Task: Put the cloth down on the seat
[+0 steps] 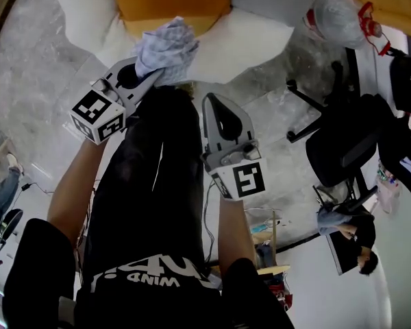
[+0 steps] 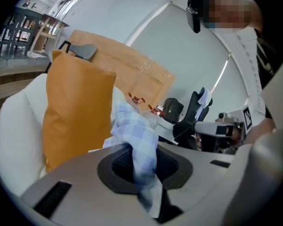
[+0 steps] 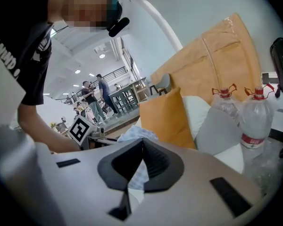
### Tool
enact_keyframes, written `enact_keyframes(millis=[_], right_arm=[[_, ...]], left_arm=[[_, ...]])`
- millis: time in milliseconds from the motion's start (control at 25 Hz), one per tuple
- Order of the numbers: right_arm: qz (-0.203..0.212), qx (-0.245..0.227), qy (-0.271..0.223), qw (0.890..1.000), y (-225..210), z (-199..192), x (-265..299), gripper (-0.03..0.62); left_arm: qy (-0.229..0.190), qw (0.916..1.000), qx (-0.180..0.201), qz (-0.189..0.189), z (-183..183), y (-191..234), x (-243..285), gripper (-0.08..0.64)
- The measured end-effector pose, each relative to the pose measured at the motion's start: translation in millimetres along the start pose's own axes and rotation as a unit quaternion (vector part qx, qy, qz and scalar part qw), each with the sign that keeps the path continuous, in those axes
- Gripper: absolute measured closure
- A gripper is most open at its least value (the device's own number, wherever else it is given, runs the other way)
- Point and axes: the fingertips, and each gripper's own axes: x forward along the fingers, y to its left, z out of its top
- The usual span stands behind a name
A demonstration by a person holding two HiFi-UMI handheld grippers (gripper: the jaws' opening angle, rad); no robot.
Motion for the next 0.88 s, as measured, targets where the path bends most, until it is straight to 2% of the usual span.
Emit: enact_keyframes(millis=[200, 320, 760, 880], right_arm=[[0.012, -0.001, 0.02, 1.0, -3.6, -39.6, 18.5, 0.572], [0.011, 0.01, 0.03, 0.999, -7.2, -56.2, 25.0, 0.572], [0.008, 0.017, 0.049, 0.999, -16.8, -79.7, 43.2, 0.572], [0.009, 0.019, 0.053, 0.998, -17.3, -83.2, 47.0, 0.572]], left_arm=[[0.025, 0.9996, 0.003, -0.009, -48.8, 23.9, 39.0, 0.489], [0.037, 0.9991, -0.016, -0.01, -74.0, 35.6, 60.9, 0.489], [0.054, 0.9951, -0.073, -0.038, -127.4, 62.5, 117.2, 0.489], [0.061, 0.9939, -0.085, -0.035, -139.8, 74.7, 123.2, 0.489]])
